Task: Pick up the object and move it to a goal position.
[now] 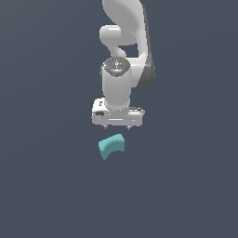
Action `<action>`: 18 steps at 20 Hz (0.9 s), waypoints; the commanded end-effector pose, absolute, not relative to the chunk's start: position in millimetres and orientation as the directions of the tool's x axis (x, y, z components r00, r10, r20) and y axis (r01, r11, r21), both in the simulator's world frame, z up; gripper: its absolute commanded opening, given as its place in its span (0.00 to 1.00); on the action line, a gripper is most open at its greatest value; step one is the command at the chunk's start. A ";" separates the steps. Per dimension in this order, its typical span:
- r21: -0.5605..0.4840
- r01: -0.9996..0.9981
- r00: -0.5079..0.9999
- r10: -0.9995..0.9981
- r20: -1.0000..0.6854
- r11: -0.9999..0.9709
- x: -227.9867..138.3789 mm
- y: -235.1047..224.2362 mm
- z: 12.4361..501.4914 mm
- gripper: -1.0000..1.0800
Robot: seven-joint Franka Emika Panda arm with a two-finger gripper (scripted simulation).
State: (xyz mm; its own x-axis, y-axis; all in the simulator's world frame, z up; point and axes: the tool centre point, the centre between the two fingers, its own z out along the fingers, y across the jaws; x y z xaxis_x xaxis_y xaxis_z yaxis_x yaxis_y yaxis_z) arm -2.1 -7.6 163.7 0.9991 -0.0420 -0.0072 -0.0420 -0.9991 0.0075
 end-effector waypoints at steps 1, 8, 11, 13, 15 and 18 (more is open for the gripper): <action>0.008 -0.042 0.999 -0.042 -0.007 -0.999 -2.1 -7.6 163.7 0.96; 0.018 -0.037 0.999 -0.037 -0.002 -0.999 -1.8 -19.2 168.2 0.96; 0.022 -0.030 1.000 -0.030 0.000 -0.999 -2.0 -23.1 169.8 0.96; 0.022 -0.028 1.000 -0.028 0.000 -0.999 -2.1 -23.3 170.0 0.96; 0.022 -0.029 1.000 -0.030 0.000 -0.999 -2.0 -22.7 169.7 0.96; 0.021 -0.045 0.999 -0.045 0.000 -0.999 -1.4 -22.6 169.2 0.96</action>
State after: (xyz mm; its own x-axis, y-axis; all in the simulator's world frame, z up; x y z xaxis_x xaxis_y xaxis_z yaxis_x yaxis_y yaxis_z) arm -1.6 -22.7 169.5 0.9993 -0.0379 -0.0001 -0.0379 -0.9991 0.0212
